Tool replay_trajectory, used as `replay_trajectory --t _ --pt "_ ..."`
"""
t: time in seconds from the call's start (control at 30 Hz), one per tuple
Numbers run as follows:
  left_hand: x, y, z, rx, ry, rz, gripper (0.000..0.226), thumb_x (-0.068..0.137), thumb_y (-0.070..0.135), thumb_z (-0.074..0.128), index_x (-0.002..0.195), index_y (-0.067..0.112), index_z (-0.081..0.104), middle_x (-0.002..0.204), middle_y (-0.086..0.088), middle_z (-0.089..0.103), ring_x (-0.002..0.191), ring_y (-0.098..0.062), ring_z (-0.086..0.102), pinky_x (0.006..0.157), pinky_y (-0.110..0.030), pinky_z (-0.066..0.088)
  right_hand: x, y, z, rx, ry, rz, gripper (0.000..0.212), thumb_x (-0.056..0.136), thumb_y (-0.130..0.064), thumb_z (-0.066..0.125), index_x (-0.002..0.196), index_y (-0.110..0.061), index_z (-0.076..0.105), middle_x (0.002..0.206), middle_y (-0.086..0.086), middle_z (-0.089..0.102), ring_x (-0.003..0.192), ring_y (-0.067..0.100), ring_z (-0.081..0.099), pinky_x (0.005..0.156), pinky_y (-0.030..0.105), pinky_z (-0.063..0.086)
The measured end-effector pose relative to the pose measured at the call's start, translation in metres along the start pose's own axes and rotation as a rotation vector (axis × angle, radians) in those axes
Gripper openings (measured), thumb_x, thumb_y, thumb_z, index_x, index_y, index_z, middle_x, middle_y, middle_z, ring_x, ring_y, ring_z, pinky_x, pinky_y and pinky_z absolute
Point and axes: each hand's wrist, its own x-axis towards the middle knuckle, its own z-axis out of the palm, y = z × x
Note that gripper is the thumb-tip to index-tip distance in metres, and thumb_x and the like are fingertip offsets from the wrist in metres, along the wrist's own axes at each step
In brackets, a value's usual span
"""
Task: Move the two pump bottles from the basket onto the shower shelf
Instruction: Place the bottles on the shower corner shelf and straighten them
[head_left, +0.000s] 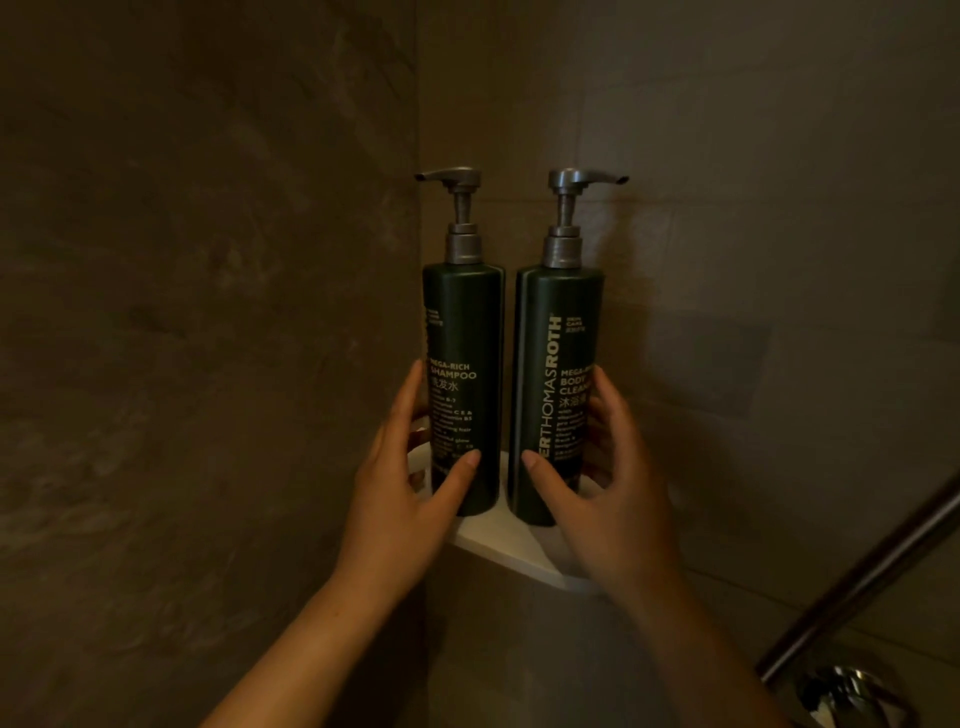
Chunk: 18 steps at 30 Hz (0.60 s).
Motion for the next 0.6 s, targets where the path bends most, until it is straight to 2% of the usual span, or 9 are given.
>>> replay_trajectory --t 0.1,0.17,0.27,0.37,0.43,0.5,0.53,0.6 --pt "0.0009 -0.0001 -0.0004 -0.034 -0.026 -0.011 0.082 0.074 0.04 0.064 0.134 0.063 0.014 0.12 0.045 0.042 0.114 0.017 0.042 0.077 -0.007 0.045 0.0007 0.0016 0.0017 0.016 -0.006 -0.009 0.083 0.073 -0.03 0.07 0.132 -0.062 0.021 0.124 -0.038 0.042 0.116 -0.012 0.042 0.085 0.02 0.044" --pt "0.001 -0.0013 0.0002 -0.057 -0.029 -0.017 0.082 0.073 0.039 0.065 0.135 0.061 0.017 0.118 0.05 0.042 0.113 0.018 0.042 0.076 -0.006 0.044 0.0019 0.0024 0.0049 -0.004 0.021 -0.019 0.085 0.072 -0.027 0.073 0.132 -0.061 0.023 0.126 -0.033 0.043 0.116 -0.011 0.042 0.087 0.022 0.043" --pt "0.0002 -0.003 -0.0005 -0.034 0.013 -0.037 0.083 0.067 0.05 0.067 0.134 0.062 0.019 0.122 0.033 0.048 0.111 0.013 0.046 0.079 -0.02 0.051 0.0015 0.0025 0.008 -0.031 0.046 -0.017 0.084 0.069 -0.034 0.073 0.133 -0.058 0.024 0.132 -0.022 0.043 0.118 -0.004 0.043 0.09 0.03 0.045" --pt "-0.0013 -0.0051 -0.0032 0.001 0.016 -0.05 0.084 0.067 0.053 0.067 0.134 0.062 0.018 0.128 0.021 0.045 0.111 0.011 0.047 0.081 -0.027 0.053 -0.0003 0.0048 0.0063 -0.037 0.037 -0.024 0.085 0.067 -0.039 0.072 0.136 -0.052 0.025 0.134 -0.019 0.041 0.121 0.0 0.042 0.089 0.028 0.046" --pt "-0.0018 -0.0051 -0.0037 -0.009 -0.011 -0.042 0.084 0.069 0.049 0.067 0.135 0.061 0.017 0.131 0.023 0.043 0.114 0.011 0.045 0.079 -0.022 0.053 -0.0004 0.0065 0.0055 -0.034 0.017 -0.026 0.086 0.071 -0.031 0.074 0.138 -0.051 0.024 0.135 -0.021 0.041 0.121 -0.003 0.042 0.089 0.023 0.045" --pt "-0.0015 -0.005 -0.0025 -0.032 -0.032 -0.03 0.083 0.072 0.044 0.067 0.136 0.06 0.017 0.131 0.026 0.041 0.116 0.012 0.043 0.077 -0.011 0.048 0.0006 0.0076 0.0063 -0.033 0.013 -0.031 0.088 0.073 -0.023 0.074 0.137 -0.054 0.022 0.13 -0.029 0.042 0.118 -0.011 0.041 0.086 0.015 0.044" --pt "-0.0011 -0.0053 -0.0019 -0.043 -0.036 -0.029 0.082 0.073 0.039 0.068 0.136 0.059 0.018 0.132 0.025 0.041 0.116 0.012 0.043 0.076 -0.008 0.045 0.0013 0.0075 0.007 -0.035 0.017 -0.031 0.088 0.073 -0.022 0.074 0.136 -0.055 0.022 0.128 -0.031 0.043 0.116 -0.013 0.042 0.085 0.015 0.045" --pt "0.001 -0.007 -0.0005 -0.052 -0.04 -0.023 0.084 0.077 0.028 0.069 0.137 0.058 0.018 0.136 0.022 0.039 0.117 0.011 0.043 0.076 -0.006 0.044 0.0033 0.0067 0.009 -0.046 0.028 -0.024 0.089 0.07 -0.025 0.076 0.136 -0.055 0.024 0.13 -0.026 0.045 0.116 -0.009 0.043 0.089 0.026 0.048"
